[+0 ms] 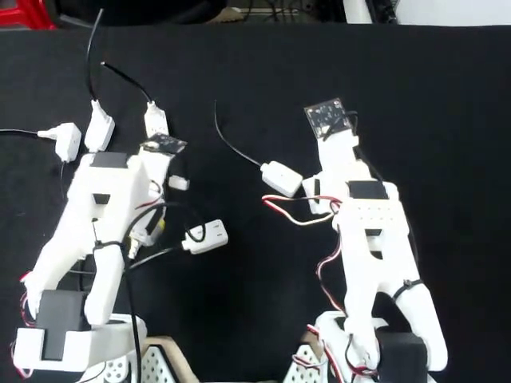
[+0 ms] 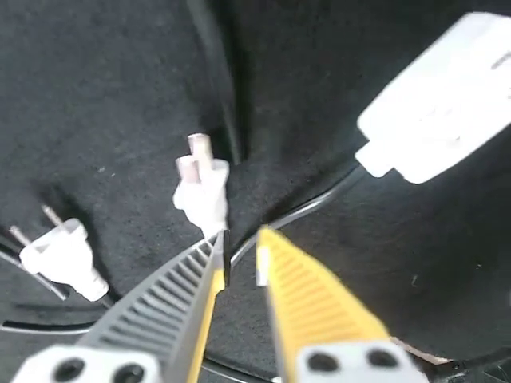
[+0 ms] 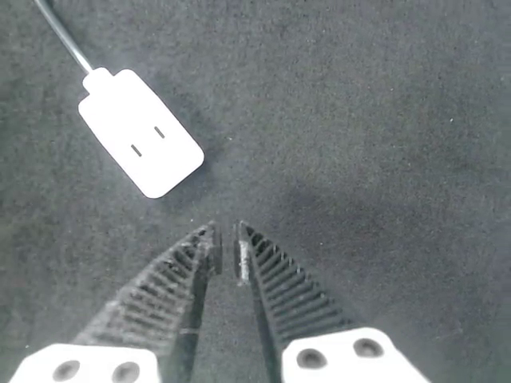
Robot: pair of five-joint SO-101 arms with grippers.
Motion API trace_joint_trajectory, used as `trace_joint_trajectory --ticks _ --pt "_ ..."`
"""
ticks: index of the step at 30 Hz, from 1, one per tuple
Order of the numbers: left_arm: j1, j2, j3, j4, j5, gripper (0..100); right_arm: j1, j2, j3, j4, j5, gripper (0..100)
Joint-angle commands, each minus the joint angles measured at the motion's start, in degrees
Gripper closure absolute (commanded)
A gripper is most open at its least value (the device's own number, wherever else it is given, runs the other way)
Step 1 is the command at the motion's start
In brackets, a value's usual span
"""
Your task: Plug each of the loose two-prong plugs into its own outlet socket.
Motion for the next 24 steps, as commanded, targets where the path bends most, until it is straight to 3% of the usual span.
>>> trace_joint_trajectory --ticks 1,5,11,16,18,22,24 --pt "-5.05 -1.76 -2.68 -1.23 0.70 83 0.97 0.22 -1.01 -1.14 0.44 96.3" --pt "-9.98 -1.05 -1.36 -6.59 0.79 78 0.97 0.22 -1.01 -1.14 0.44 96.3" --pt "-4.97 1.93 6.37 -16.00 3.78 75 0.97 0.22 -1.01 -1.14 0.44 96.3" --pt "-3.82 4.40 6.99 -16.79 4.92 76 0.97 0.22 -1.01 -1.14 0.44 96.3" --pt "-3.82 4.92 6.29 -16.62 5.98 78 0.97 0.22 -1.01 -1.14 0.44 96.3" --pt "-3.47 5.45 4.09 -16.44 6.07 98 0.97 0.22 -1.01 -1.14 0.44 96.3" --pt "-3.47 5.27 4.00 -16.35 6.33 95 0.97 0.22 -1.01 -1.14 0.44 96.3"
